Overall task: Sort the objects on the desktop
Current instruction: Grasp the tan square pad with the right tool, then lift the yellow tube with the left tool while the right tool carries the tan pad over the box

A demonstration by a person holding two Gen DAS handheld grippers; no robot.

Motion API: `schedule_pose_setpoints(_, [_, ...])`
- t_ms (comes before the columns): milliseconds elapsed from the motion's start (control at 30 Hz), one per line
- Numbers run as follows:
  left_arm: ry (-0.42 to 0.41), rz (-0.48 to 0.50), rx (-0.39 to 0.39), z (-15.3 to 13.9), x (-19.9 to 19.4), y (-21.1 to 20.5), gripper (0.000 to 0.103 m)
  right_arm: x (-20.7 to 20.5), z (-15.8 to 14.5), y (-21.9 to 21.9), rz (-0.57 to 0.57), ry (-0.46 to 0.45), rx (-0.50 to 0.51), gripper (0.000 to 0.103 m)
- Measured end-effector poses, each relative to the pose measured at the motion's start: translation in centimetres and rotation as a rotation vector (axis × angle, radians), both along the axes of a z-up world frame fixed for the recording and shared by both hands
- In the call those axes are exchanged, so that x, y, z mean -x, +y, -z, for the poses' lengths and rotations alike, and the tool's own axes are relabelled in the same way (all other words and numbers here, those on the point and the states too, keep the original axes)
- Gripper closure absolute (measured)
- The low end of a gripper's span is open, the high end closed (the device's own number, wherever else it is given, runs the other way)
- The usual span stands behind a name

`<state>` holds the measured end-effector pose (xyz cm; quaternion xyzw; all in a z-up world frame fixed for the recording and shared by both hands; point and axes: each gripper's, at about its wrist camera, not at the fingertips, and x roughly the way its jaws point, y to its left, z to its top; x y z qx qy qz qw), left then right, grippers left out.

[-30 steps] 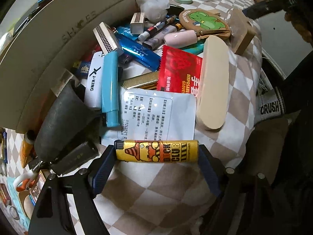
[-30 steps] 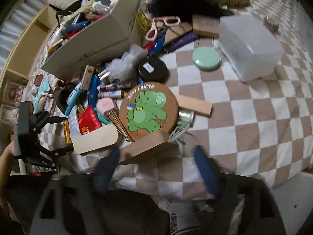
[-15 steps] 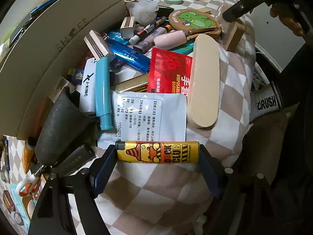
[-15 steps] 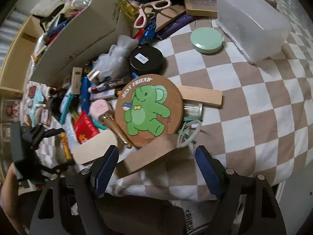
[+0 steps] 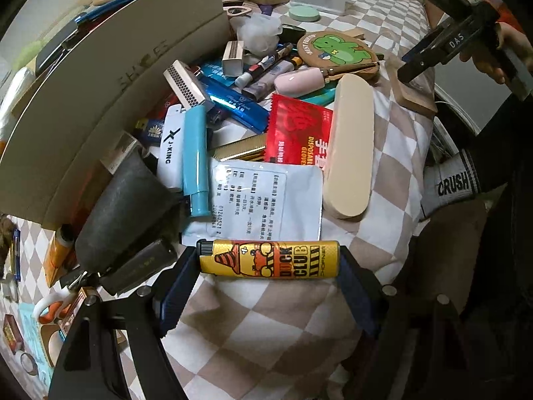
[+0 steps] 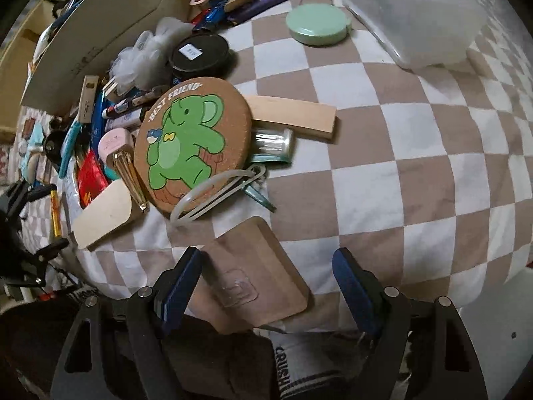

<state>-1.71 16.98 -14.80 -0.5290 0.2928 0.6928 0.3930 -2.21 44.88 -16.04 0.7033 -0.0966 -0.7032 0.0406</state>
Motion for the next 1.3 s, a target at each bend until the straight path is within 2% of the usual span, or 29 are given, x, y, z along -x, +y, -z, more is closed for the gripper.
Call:
schedule_pose_setpoints(67, [-0.003,0.001,-0.004,-0.7,0.8,-0.8,0.022,0.1,-0.3,-0.3,-0.017,0.005,-0.011,0.022])
schedule_pose_setpoints(133, [-0.005,0.000,-0.010,-1.3,1.4,-1.5,0.022,0.1,-1.4,-0.8,-0.053,0.049,-0.025,0.022])
schedule_pose_setpoints(233, [-0.007,-0.009,-0.027,-1.7,1.7,-1.6,0.022,-0.9,-3.9,-3.1,-0.225,0.184,-0.098,0.022])
schedule_pose_setpoints(300, [-0.010,-0.017,-0.038,-1.9,1.8,-1.6,0.022,-2.1,-4.4,-4.9,-0.346,0.237,-0.160,0.016])
schedule_pose_setpoints(367, [-0.007,-0.025,-0.046,-2.2,2.0,-1.7,0.022,-2.7,-3.9,-6.1,-0.406,0.237,-0.187,0.014])
schedule_pose_setpoints(533, [0.006,-0.042,-0.070,-3.0,2.1,-1.9,0.022,-3.0,-0.9,-7.6,-0.481,0.146,-0.233,0.014])
schedule_pose_setpoints(733, [0.033,-0.066,-0.098,-4.0,2.4,-2.2,0.022,-2.4,0.3,-7.8,-0.472,0.114,-0.238,0.016])
schedule_pose_setpoints(767, [0.037,-0.070,-0.103,-4.1,2.5,-2.3,0.022,-2.3,0.4,-7.8,-0.469,0.110,-0.238,0.019])
schedule_pose_setpoints(800, [0.041,-0.074,-0.107,-4.3,2.6,-2.3,0.022,-2.2,0.6,-7.9,-0.465,0.106,-0.238,0.026])
schedule_pose_setpoints(833, [0.045,-0.078,-0.112,-4.4,2.7,-2.4,0.022,-2.2,0.6,-7.8,-0.458,0.104,-0.237,0.027])
schedule_pose_setpoints(1067, [0.090,-0.121,-0.151,-6.0,3.2,-2.9,0.022,-1.8,-1.4,-7.1,-0.347,0.143,-0.171,0.027])
schedule_pose_setpoints(1300, [0.129,-0.191,-0.213,-8.5,4.1,-3.9,0.022,-2.5,-5.5,-7.2,-0.267,0.236,-0.002,0.027])
